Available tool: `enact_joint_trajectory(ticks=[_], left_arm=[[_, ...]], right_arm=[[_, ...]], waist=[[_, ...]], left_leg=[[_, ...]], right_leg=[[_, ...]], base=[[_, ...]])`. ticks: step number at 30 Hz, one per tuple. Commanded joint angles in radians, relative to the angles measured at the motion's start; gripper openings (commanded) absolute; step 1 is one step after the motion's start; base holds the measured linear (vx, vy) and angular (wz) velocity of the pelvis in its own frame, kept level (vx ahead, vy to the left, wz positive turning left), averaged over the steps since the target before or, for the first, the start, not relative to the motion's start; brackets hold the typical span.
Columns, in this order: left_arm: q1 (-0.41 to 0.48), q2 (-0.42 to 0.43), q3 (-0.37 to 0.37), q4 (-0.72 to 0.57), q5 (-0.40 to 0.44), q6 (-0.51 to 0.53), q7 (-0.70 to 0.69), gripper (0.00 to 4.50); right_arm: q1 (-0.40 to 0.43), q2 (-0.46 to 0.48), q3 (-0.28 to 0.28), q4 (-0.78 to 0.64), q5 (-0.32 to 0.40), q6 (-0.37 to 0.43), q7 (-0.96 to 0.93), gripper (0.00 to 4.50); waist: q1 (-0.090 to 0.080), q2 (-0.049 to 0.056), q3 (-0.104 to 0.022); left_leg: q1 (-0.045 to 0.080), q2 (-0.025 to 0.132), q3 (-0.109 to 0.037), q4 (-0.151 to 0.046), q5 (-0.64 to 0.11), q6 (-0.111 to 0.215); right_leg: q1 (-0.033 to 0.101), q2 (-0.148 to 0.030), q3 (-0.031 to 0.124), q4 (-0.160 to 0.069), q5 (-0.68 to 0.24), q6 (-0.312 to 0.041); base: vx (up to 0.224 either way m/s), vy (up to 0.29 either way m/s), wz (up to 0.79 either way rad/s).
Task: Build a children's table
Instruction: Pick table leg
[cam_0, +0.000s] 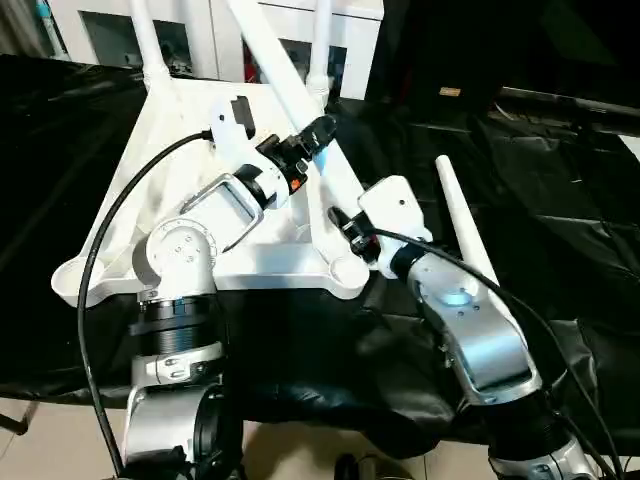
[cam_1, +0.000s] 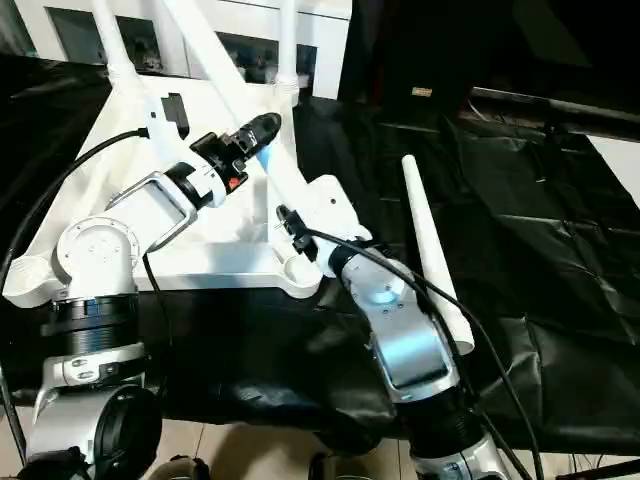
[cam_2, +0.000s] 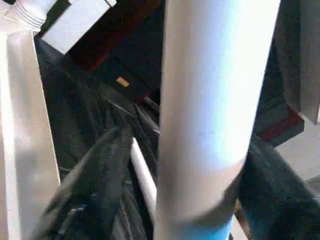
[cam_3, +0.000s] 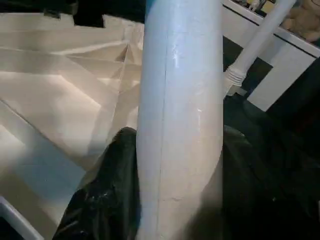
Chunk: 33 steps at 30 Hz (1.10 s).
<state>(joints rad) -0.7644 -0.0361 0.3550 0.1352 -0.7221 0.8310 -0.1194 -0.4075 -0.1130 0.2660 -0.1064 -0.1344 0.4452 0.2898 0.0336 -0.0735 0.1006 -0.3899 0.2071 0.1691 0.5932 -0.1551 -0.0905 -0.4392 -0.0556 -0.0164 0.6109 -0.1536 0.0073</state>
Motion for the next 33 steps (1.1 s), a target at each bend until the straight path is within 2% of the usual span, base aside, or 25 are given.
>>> enact_joint_trajectory(ticks=[1, 4, 6, 8, 9, 12, 15, 16, 18, 20, 21, 22, 23, 24, 25, 26, 27, 29, 30, 31, 32, 33], left_arm=[[-0.013, -0.01, -0.018, 0.018, 0.011, -0.007, 0.012, 2.94], [-0.006, -0.009, -0.039, 0.013, 0.037, -0.011, 0.009, 2.8], [-0.001, -0.004, -0.051, 0.008, 0.046, -0.012, 0.001, 2.41], [0.003, 0.0, -0.06, 0.003, 0.054, -0.019, 0.005, 2.39], [0.005, 0.002, -0.063, 0.0, 0.053, -0.022, 0.008, 2.4], [0.008, 0.004, -0.06, -0.003, 0.052, -0.027, 0.014, 2.0], [0.007, 0.008, -0.052, -0.002, 0.054, -0.037, 0.018, 1.9], [0.006, 0.019, -0.055, -0.001, 0.057, -0.04, 0.005, 1.85], [0.004, 0.045, -0.062, -0.005, 0.054, -0.041, -0.039, 1.84], [0.004, 0.06, -0.071, -0.009, 0.054, -0.039, -0.067, 1.84], [0.005, 0.072, -0.076, -0.013, 0.053, -0.035, -0.086, 1.84], [0.006, 0.085, -0.084, -0.017, 0.051, -0.029, -0.108, 1.83], [0.008, 0.108, -0.095, -0.022, 0.048, -0.02, -0.139, 1.83], [0.008, 0.108, -0.095, -0.022, 0.048, -0.02, -0.139, 1.82], [0.007, 0.132, -0.107, -0.024, 0.042, -0.009, -0.176, 1.82], [0.005, 0.167, -0.123, -0.023, 0.04, 0.0, -0.222, 1.82], [-0.003, 0.224, -0.142, -0.018, 0.02, 0.032, -0.31, 1.82], [-0.005, 0.247, -0.149, -0.02, 0.006, 0.05, -0.35, 1.82], [-0.01, 0.264, -0.151, -0.031, -0.021, 0.073, -0.39, 1.82], [-0.015, 0.285, -0.155, -0.05, -0.055, 0.102, -0.44, 1.82], [-0.018, 0.297, -0.158, -0.06, -0.073, 0.117, -0.467, 1.82], [-0.024, 0.312, -0.164, -0.076, -0.098, 0.138, -0.508, 1.82]], right_arm=[[-0.013, -0.005, -0.002, -0.015, -0.02, -0.018, -0.019, 1.86], [-0.017, -0.008, 0.002, -0.008, -0.031, -0.021, -0.029, 1.86], [-0.018, -0.009, 0.003, -0.008, -0.032, -0.021, -0.03, 1.86], [-0.018, -0.009, 0.004, -0.007, -0.034, -0.021, -0.031, 1.86], [-0.018, -0.008, 0.005, -0.006, -0.035, -0.022, -0.03, 1.86], [-0.019, -0.007, 0.007, -0.006, -0.038, -0.023, -0.029, 1.86], [-0.02, -0.008, 0.013, -0.003, -0.045, -0.034, -0.031, 1.86], [-0.019, -0.002, 0.007, -0.009, -0.024, -0.047, -0.018, 2.42], [-0.017, 0.018, -0.025, -0.023, 0.047, -0.061, 0.02, 2.58], [-0.017, 0.02, -0.034, -0.027, 0.069, -0.062, 0.035, 2.64], [-0.019, 0.022, -0.044, -0.029, 0.088, -0.059, 0.047, 2.64], [-0.021, 0.021, -0.052, -0.031, 0.104, -0.053, 0.059, 2.76], [-0.022, 0.025, -0.078, -0.046, 0.165, -0.008, 0.102, 2.89], [-0.022, 0.025, -0.078, -0.046, 0.165, -0.008, 0.102, 2.95], [-0.025, 0.026, -0.108, -0.063, 0.229, 0.045, 0.145, 2.95], [-0.035, 0.025, -0.162, -0.084, 0.323, 0.133, 0.198, 2.98], [-0.058, 0.001, -0.236, -0.099, 0.449, 0.269, 0.28, 2.98], [-0.069, -0.014, -0.259, -0.101, 0.489, 0.324, 0.311, 2.98], [-0.08, -0.043, -0.265, -0.087, 0.506, 0.353, 0.348, 2.98], [-0.099, -0.073, -0.272, -0.065, 0.526, 0.409, 0.388, 2.98], [-0.11, -0.09, -0.276, -0.05, 0.538, 0.44, 0.41, 2.98], [-0.123, -0.115, -0.274, -0.032, 0.549, 0.456, 0.447, 2.98]], waist=[[0.0, 0.02, -0.076], [0.0, 0.02, -0.076], [0.001, 0.018, -0.074], [0.0, 0.019, -0.075], [0.0, 0.014, -0.075], [-0.001, 0.015, -0.074], [-0.001, 0.018, -0.075], [-0.002, 0.02, -0.077], [-0.002, 0.019, -0.08], [-0.005, 0.02, -0.079], [-0.004, 0.017, -0.082], [-0.003, 0.02, -0.082], [-0.003, 0.016, -0.083], [0.0, 0.021, -0.083], [0.002, 0.011, -0.082], [0.003, 0.009, -0.08], [0.004, 0.006, -0.082], [0.007, 0.012, -0.08], [0.008, 0.013, -0.079], [0.008, 0.013, -0.079], [0.011, 0.014, -0.083], [0.011, 0.014, -0.082]], left_leg=[[0.016, -0.004, 0.004, -0.062, -0.26, -0.015], [0.017, -0.003, 0.004, -0.062, -0.27, -0.016], [0.018, -0.004, 0.004, -0.063, -0.274, -0.014], [0.017, -0.004, 0.004, -0.062, -0.271, -0.014], [0.017, -0.004, 0.004, -0.062, -0.267, -0.012], [0.016, -0.004, 0.005, -0.062, -0.263, -0.012], [0.016, -0.004, 0.005, -0.062, -0.266, -0.014], [0.018, -0.004, 0.005, -0.062, -0.273, -0.014], [0.019, -0.004, 0.004, -0.062, -0.282, -0.007], [0.015, -0.003, 0.003, -0.063, -0.278, -0.006], [0.018, -0.002, 0.003, -0.061, -0.265, -0.005], [0.02, -0.001, 0.005, -0.061, -0.257, -0.005], [0.02, -0.001, 0.006, -0.061, -0.253, -0.004], [0.022, 0.0, 0.005, -0.062, -0.248, 0.001], [0.023, -0.001, 0.008, -0.061, -0.244, 0.01], [0.022, -0.002, 0.007, -0.063, -0.234, 0.018], [0.023, -0.001, 0.006, -0.063, -0.231, 0.025], [0.022, 0.0, 0.006, -0.063, -0.214, 0.019], [0.021, -0.001, 0.008, -0.062, -0.203, 0.003], [0.021, -0.001, 0.008, -0.062, -0.203, 0.003], [0.022, -0.002, 0.007, -0.061, -0.191, -0.005], [0.023, -0.001, 0.008, -0.061, -0.195, -0.008]], right_leg=[[0.06, -0.031, 0.021, -0.073, -0.227, -0.113], [0.059, -0.031, 0.021, -0.073, -0.236, -0.113], [0.058, -0.032, 0.022, -0.075, -0.246, -0.108], [0.059, -0.032, 0.022, -0.074, -0.244, -0.105], [0.059, -0.032, 0.022, -0.073, -0.242, -0.107], [0.059, -0.032, 0.023, -0.073, -0.237, -0.108], [0.059, -0.032, 0.023, -0.073, -0.241, -0.109], [0.058, -0.032, 0.022, -0.075, -0.243, -0.11], [0.059, -0.033, 0.021, -0.075, -0.252, -0.111], [0.06, -0.033, 0.021, -0.073, -0.249, -0.107], [0.061, -0.034, 0.022, -0.069, -0.236, -0.112], [0.059, -0.033, 0.022, -0.068, -0.22, -0.122], [0.059, -0.032, 0.023, -0.068, -0.213, -0.126], [0.06, -0.034, 0.024, -0.065, -0.204, -0.133], [0.061, -0.032, 0.024, -0.064, -0.196, -0.139], [0.063, -0.032, 0.023, -0.062, -0.192, -0.143], [0.064, -0.033, 0.023, -0.061, -0.191, -0.143], [0.062, -0.035, 0.024, -0.06, -0.194, -0.145], [0.062, -0.038, 0.024, -0.061, -0.199, -0.154], [0.062, -0.038, 0.024, -0.061, -0.199, -0.154], [0.067, -0.038, 0.023, -0.058, -0.195, -0.159], [0.065, -0.039, 0.022, -0.058, -0.198, -0.168]], base=[[0.0, 0.0, 0.0], [0.0, 0.0, 0.0], [0.0, 0.0, 0.0], [0.0, 0.0, 0.0], [0.0, 0.0, 0.0], [0.0, 0.0, 0.0], [0.0, 0.0, 0.0], [0.0, 0.0, 0.0], [0.0, 0.0, 0.0], [0.0, 0.0, 0.0], [0.0, 0.0, 0.0], [0.0, 0.0, 0.0], [0.0, 0.0, 0.0], [0.0, 0.0, 0.0], [0.0, 0.0, 0.0], [0.0, 0.0, 0.0], [0.0, 0.0, 0.0], [0.0, 0.0, 0.0], [0.0, 0.0, 0.0], [0.0, 0.0, 0.0], [0.0, 0.0, 0.0], [0.0, 0.0, 0.0]])
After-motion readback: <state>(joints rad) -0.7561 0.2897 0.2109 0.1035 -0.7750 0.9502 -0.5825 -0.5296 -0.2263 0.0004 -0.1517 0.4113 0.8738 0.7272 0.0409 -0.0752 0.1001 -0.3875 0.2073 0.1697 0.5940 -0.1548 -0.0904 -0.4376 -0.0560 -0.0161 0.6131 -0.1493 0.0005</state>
